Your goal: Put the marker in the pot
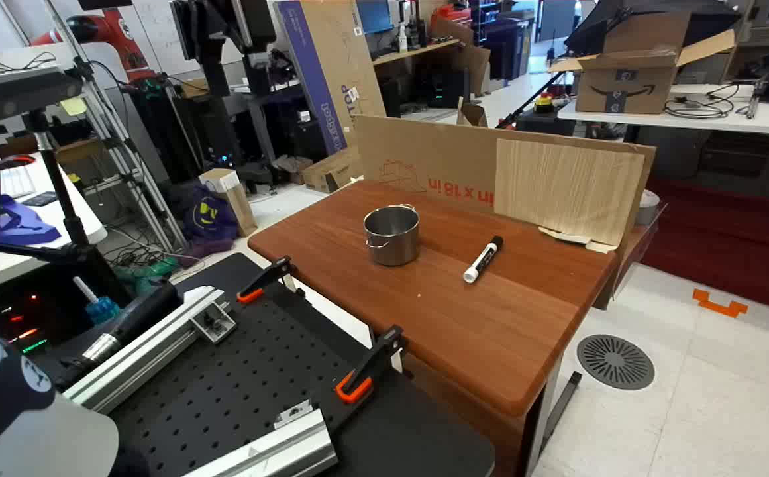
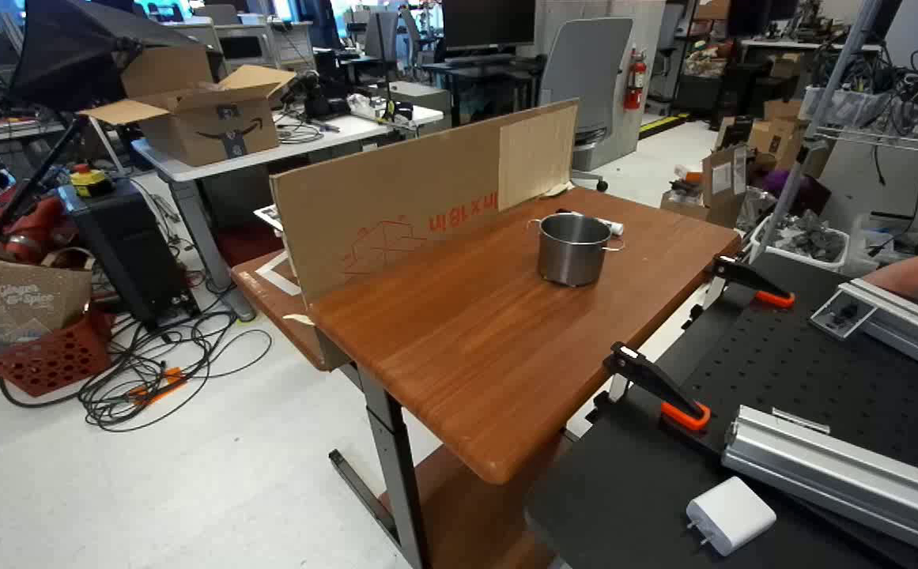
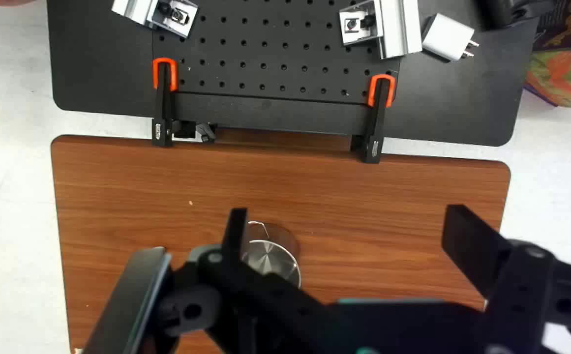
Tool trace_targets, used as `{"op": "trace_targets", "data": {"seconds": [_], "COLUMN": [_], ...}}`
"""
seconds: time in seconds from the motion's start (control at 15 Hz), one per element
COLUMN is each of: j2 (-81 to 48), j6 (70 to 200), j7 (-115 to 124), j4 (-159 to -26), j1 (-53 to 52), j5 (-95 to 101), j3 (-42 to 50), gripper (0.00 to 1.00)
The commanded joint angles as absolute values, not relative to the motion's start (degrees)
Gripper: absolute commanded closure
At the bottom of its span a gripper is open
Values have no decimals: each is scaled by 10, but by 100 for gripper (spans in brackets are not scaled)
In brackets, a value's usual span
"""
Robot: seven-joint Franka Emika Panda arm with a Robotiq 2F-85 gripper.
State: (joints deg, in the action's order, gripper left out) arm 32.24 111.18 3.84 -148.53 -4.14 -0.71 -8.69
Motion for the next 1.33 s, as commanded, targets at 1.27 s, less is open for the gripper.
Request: {"op": "trace_targets", "data": {"seconds": [1.27], "j2": [160], "j6": [1366], "j7": [-192], "j4": [-1427], "j1": [7], "j5": [21], "j3": [96], "gripper": [0]}}
